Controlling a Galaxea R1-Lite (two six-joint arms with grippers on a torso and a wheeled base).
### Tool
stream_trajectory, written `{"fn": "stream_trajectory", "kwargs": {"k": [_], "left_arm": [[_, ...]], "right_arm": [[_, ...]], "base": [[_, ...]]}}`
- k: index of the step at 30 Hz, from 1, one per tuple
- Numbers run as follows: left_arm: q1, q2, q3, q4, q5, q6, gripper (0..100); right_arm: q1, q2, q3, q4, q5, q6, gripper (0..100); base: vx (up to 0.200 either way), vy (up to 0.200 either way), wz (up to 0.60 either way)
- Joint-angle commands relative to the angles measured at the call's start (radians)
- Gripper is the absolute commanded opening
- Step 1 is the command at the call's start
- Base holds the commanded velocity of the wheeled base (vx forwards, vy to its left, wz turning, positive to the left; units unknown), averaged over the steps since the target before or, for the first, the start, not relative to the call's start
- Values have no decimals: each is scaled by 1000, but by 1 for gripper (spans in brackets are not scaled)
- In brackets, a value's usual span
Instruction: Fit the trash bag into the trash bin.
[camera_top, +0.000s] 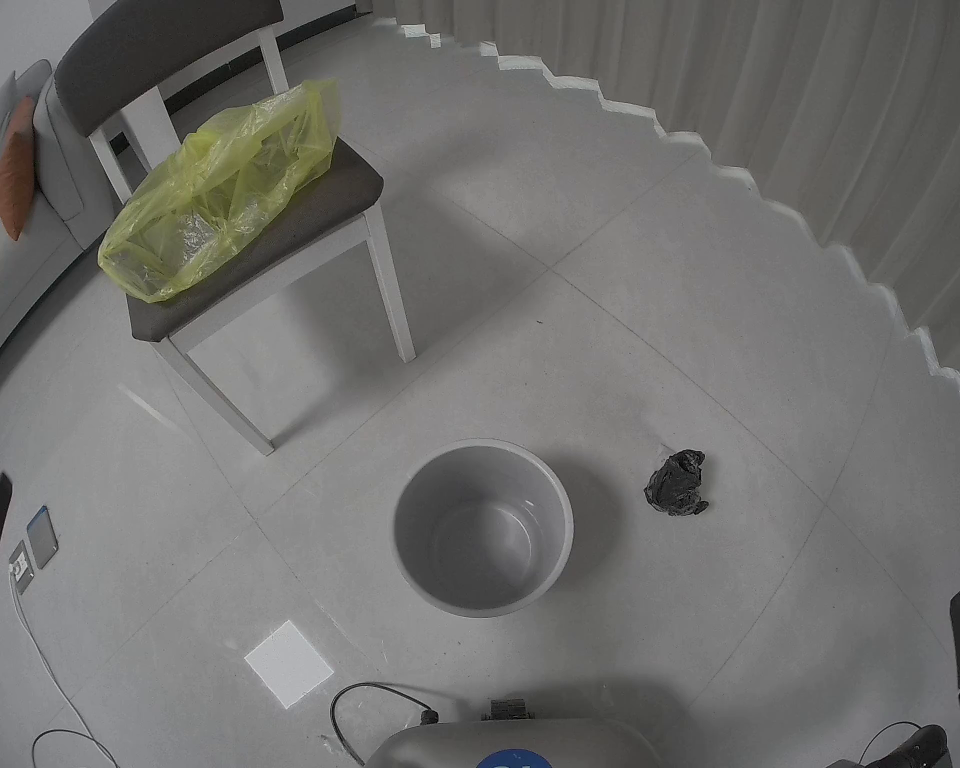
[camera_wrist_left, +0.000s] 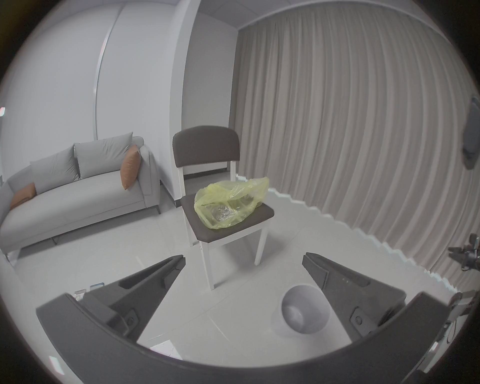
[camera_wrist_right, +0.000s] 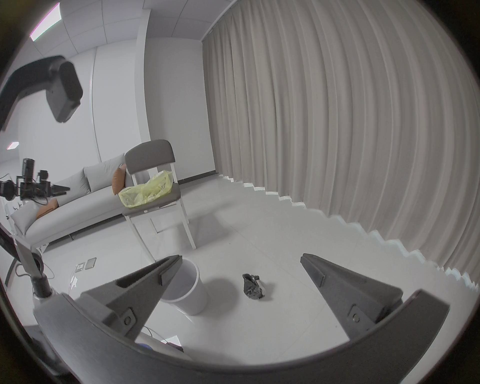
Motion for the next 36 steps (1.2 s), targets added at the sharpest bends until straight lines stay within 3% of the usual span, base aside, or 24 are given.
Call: {"fn": "stream_trajectory", "kwargs": {"k": [1, 13, 21, 36], "left_arm": [[5, 648, -314, -80, 135, 64, 100], [112, 967, -579, -84, 143, 64, 100], [202, 1059, -691, -84, 138, 56, 100], [196, 1177, -789, -198, 127, -69, 100]], "right_arm": [[-51, 413, -334, -13, 45, 31, 100], [-54, 485, -399, -10, 46, 25, 100], [-48, 460, -363, -8, 49, 22, 100], [-47, 388, -357, -10, 59, -3, 100]], "base": [[0, 0, 0], [0, 0, 0], [0, 0, 0], [0, 0, 0]]}}
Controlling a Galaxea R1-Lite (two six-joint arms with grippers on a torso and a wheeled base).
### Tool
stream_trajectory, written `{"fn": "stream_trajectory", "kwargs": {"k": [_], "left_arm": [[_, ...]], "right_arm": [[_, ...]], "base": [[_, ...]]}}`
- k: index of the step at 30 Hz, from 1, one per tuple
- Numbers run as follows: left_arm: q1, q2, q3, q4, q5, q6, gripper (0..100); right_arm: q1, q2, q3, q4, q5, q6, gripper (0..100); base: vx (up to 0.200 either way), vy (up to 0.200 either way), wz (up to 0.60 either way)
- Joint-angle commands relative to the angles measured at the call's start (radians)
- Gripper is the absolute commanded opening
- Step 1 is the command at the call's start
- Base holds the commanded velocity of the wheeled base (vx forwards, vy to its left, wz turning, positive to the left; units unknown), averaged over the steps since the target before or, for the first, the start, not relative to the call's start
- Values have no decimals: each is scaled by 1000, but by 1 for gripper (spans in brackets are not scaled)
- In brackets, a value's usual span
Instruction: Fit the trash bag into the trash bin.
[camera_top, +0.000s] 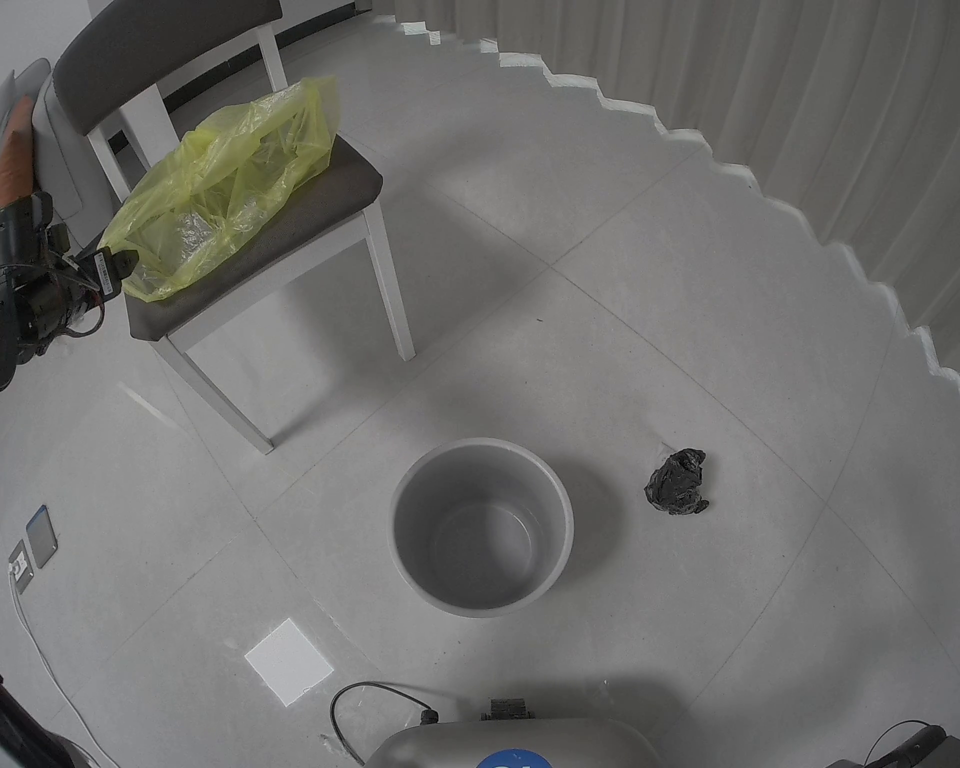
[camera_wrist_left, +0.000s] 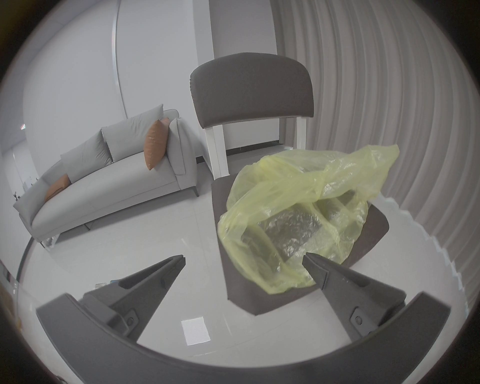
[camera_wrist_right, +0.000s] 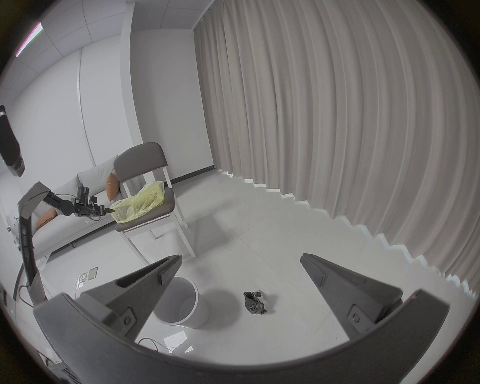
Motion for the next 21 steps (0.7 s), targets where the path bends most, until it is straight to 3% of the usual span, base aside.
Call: {"fn": "stream_trajectory", "kwargs": {"k": [1, 21], "left_arm": [[-2, 45, -25, -4, -3, -6, 100], [18, 183, -166, -27, -3, -70, 100]], "right_arm": [[2, -37, 3, 3, 1, -16, 100], [2, -155, 65, -7, 68, -35, 100]], "base": [[0, 0, 0], [0, 0, 0]]}}
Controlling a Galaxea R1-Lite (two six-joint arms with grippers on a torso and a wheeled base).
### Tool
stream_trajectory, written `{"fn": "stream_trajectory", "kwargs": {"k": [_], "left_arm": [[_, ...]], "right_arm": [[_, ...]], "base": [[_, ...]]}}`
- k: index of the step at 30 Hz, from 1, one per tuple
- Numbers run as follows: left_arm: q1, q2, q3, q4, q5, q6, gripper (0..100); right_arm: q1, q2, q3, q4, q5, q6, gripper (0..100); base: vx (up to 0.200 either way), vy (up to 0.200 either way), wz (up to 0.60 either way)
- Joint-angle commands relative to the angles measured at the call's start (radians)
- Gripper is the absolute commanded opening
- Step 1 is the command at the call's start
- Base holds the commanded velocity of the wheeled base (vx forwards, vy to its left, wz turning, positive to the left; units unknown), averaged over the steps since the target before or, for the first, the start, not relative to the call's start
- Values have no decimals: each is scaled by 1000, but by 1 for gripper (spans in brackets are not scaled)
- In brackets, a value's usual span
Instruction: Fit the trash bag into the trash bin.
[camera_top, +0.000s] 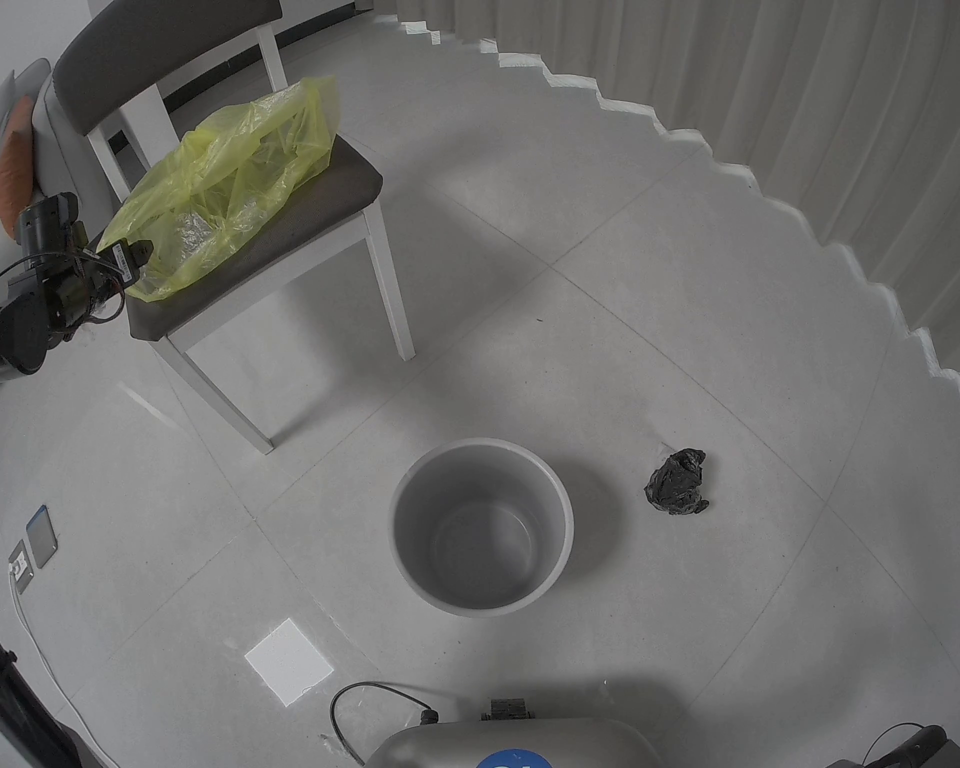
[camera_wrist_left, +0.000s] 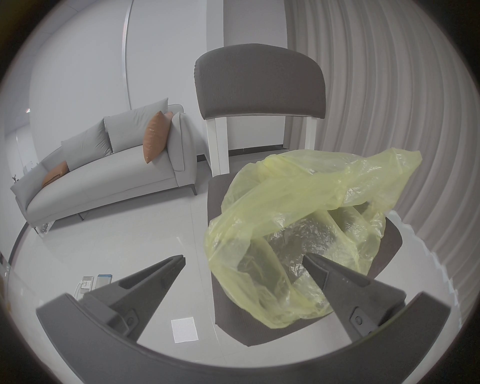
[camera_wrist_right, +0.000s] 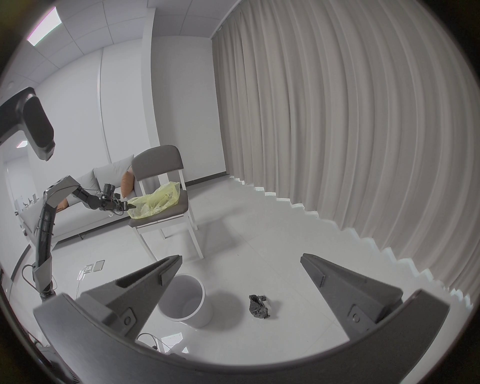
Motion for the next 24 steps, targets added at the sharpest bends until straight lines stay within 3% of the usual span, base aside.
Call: {"fn": "stream_trajectory", "kwargs": {"k": [1, 9, 10, 24], "left_arm": [[8, 40, -26, -1, 0, -3, 100], [17, 81, -29, -38, -20, -18, 100], [17, 87, -31, -38, -23, -18, 0], [3, 97, -57, -103, -28, -30, 0]], "right_arm": [[-1, -26, -9, -1, 1, 0, 100], [-1, -24, -31, -1, 1, 1, 100], [-1, -21, -34, -1, 1, 1, 100], [-1, 100, -173, 0, -1, 11, 100]], "base": [[0, 0, 0], [0, 0, 0], [0, 0, 0], [0, 0, 0]]}}
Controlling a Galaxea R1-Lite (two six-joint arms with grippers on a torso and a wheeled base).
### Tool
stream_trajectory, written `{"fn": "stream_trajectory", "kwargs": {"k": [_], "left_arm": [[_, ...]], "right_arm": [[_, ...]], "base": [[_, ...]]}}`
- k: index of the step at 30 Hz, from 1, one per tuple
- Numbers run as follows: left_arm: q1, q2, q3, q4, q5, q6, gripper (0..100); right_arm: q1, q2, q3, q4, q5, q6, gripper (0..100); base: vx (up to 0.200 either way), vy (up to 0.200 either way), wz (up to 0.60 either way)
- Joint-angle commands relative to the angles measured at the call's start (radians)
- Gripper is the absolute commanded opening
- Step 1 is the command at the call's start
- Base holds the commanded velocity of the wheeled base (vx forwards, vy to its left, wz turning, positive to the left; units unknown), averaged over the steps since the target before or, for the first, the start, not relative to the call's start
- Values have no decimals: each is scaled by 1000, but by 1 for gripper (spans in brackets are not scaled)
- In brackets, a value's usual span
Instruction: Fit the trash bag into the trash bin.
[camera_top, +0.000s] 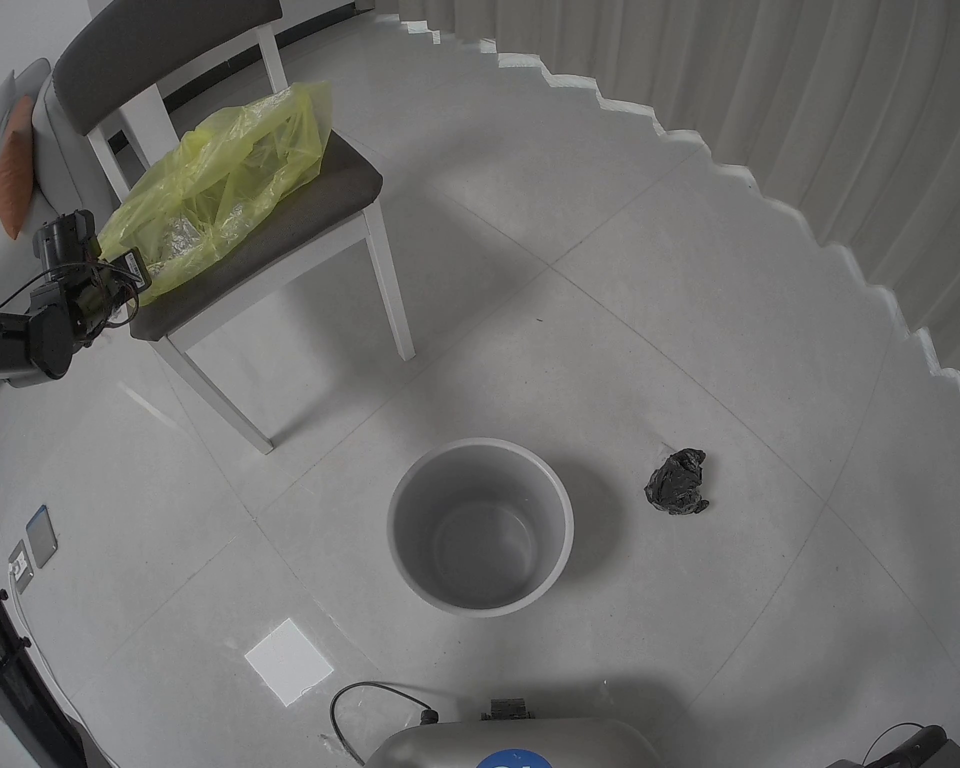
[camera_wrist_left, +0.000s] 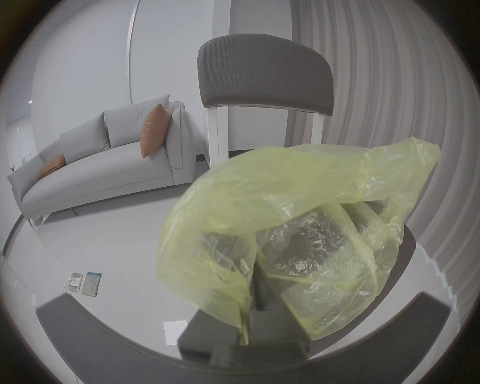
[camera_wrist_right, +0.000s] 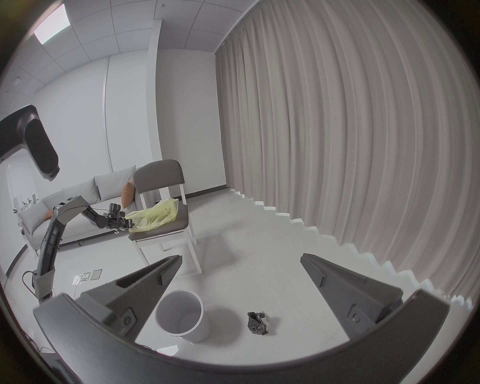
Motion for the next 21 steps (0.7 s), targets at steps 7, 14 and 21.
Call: {"fn": "stream_trajectory", "kwargs": {"k": [7, 14, 21], "left_arm": [[-119, -248, 111, -9, -114, 18, 0], [-238, -412, 310, -39, -183, 291, 0], [-343, -542, 454, -74, -336, 526, 0]], "right_arm": [[1, 290, -237, 15, 11, -14, 100], [3, 479, -333, 74, 13, -118, 100], [76, 642, -570, 268, 14, -158, 100]], "base": [[0, 0, 0], [0, 0, 0], [0, 0, 0]]}}
